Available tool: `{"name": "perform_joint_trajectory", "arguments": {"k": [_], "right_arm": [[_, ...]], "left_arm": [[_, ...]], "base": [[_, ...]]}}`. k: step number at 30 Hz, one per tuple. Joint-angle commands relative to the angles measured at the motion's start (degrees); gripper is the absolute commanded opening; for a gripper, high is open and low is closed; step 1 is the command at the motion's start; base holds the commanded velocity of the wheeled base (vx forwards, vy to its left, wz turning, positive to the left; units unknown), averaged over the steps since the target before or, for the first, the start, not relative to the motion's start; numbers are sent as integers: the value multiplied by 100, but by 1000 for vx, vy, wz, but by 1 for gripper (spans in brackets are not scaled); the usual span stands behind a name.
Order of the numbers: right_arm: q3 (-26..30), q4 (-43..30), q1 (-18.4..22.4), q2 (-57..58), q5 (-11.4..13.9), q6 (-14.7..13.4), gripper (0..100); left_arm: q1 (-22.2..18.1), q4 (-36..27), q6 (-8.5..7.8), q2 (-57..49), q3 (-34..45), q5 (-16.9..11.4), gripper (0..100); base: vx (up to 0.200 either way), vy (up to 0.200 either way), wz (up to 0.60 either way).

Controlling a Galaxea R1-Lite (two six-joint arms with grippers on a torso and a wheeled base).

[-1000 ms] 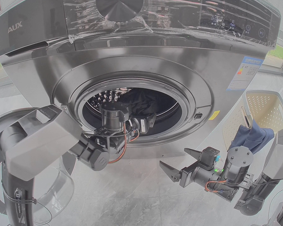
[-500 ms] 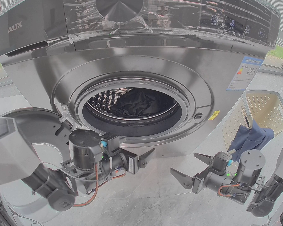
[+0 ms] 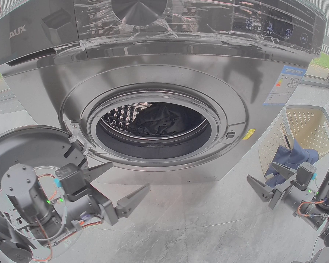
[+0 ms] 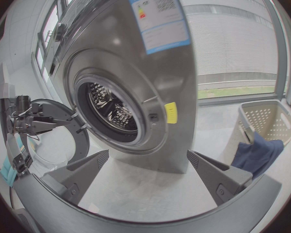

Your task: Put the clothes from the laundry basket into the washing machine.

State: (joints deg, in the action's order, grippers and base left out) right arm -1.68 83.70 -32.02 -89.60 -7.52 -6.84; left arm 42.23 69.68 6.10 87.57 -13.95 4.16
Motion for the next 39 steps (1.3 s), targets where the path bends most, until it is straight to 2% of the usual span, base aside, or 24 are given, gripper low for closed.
{"name": "perform_joint_trajectory", "arguments": {"k": [1, 3, 6, 8, 12, 16, 19, 20, 22, 24, 27, 29, 33, 35, 36, 39], "right_arm": [[168, -1251, 531, 1744, -83, 192, 100], [168, -1893, 504, 2272, -74, 183, 100], [168, -2956, 592, 3159, -74, 130, 100], [168, -3606, 671, 3731, -92, 139, 100], [168, -4969, 1462, 5163, -56, 209, 100], [168, -5874, 1972, 6359, 14, 236, 100], [168, -6498, 2060, 7035, 14, 236, 100], [168, -6920, 2051, 7475, 5, 209, 100], [168, -7034, 2042, 7580, 5, 200, 100], [168, -7772, 2095, 8222, -48, 209, 100], [159, -8071, 2306, 8468, -92, 236, 100], [168, -8027, 2368, 8459, -92, 236, 100], [168, -8018, 2596, 8459, -109, 227, 100], [151, -8098, 2992, 8556, 5, 280, 100], [151, -8159, 3220, 8723, 146, 359, 100], [168, -8326, 3273, 8960, 638, 534, 100]], "left_arm": [[-637, -16, -407, -1558, 964, 24, 100], [-1041, -42, -486, -1892, 1140, -29, 100], [-1419, -262, -469, -2455, 1395, -117, 100], [-1498, -693, -407, -2885, 1395, -152, 100], [-1481, -2125, -443, -4248, 1395, -108, 100], [-1604, -3224, -416, -5232, 1395, -91, 100], [-1955, -3910, -407, -5830, 1395, -126, 100], [-2087, -4235, -416, -6164, 1395, -161, 100], [-2113, -4314, -416, -6252, 1395, -161, 100], [-2342, -4903, -416, -6788, 1395, -275, 100], [-2553, -5158, -381, -7245, 1395, -424, 100], [-2773, -5263, -284, -7482, 1395, -539, 100], [-3107, -5492, -311, -7825, 1395, -767, 100], [-3379, -5606, -319, -8001, 1395, -820, 100], [-3502, -5711, -319, -8132, 1395, -820, 100], [-3625, -5957, -355, -8264, 1395, -811, 100]], "base": [[0, 0, 0], [0, 0, 0], [0, 0, 0], [0, 0, 0], [0, 0, 0], [0, 0, 0], [0, 0, 0], [0, 0, 0], [0, 0, 0], [0, 0, 0], [0, 0, 0], [0, 0, 0], [0, 0, 0], [0, 0, 0], [0, 0, 0], [0, 0, 0]]}}
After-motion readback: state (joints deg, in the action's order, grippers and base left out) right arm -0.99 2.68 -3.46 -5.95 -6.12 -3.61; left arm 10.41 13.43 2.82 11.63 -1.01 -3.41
